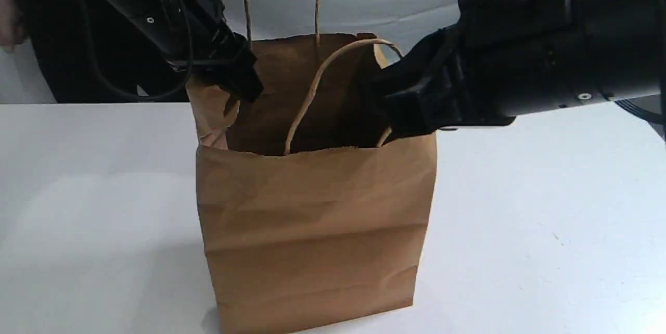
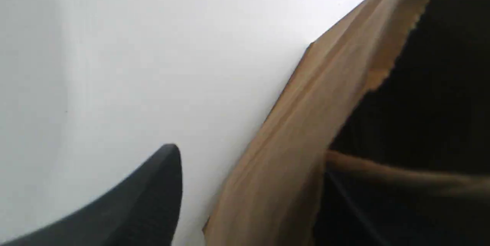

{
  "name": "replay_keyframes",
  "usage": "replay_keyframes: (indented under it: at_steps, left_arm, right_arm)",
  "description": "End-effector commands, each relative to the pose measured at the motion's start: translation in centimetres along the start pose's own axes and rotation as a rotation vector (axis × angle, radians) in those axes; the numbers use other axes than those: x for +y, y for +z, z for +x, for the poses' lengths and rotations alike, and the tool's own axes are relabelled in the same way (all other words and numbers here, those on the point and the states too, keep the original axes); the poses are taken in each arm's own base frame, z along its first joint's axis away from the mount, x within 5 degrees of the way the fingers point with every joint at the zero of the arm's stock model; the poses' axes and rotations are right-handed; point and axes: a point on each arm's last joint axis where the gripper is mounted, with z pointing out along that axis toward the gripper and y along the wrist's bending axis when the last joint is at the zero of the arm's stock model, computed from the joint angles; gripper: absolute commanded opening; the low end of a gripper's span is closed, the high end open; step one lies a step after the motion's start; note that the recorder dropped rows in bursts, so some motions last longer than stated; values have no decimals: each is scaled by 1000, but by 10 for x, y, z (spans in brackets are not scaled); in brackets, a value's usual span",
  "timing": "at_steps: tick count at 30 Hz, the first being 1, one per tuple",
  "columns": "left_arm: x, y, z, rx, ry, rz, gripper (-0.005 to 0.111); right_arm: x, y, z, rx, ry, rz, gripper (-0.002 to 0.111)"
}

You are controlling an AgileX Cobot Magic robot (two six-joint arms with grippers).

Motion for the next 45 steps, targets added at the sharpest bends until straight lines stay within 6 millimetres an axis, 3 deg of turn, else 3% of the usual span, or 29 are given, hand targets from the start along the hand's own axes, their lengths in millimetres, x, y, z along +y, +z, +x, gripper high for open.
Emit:
replay_keyframes:
  at_steps: [1,21,24,31,39,45]
  left_arm:
    - [0,-5,-2,-21,-25,-13,52]
    - [-18,-70,1,-51,-2,-150,52]
    - [-19,-83,3,-57,-1,-201,52]
    - [-32,-115,5,-113,15,-251,52]
    - [-48,-150,10,-186,25,-287,48]
    - [-65,-178,21,-233,40,-307,27]
  right_arm:
    - [1,-2,-1,-26,3,11,0]
    - [0,-2,-1,-26,0,15,1]
    - [0,-2,-1,-26,0,15,12]
    - [-1,-2,-1,-18,-25,32,50]
    - [0,-5,1,-3,-46,32,55]
    - [4,-29,-4,-39,-110,96,55]
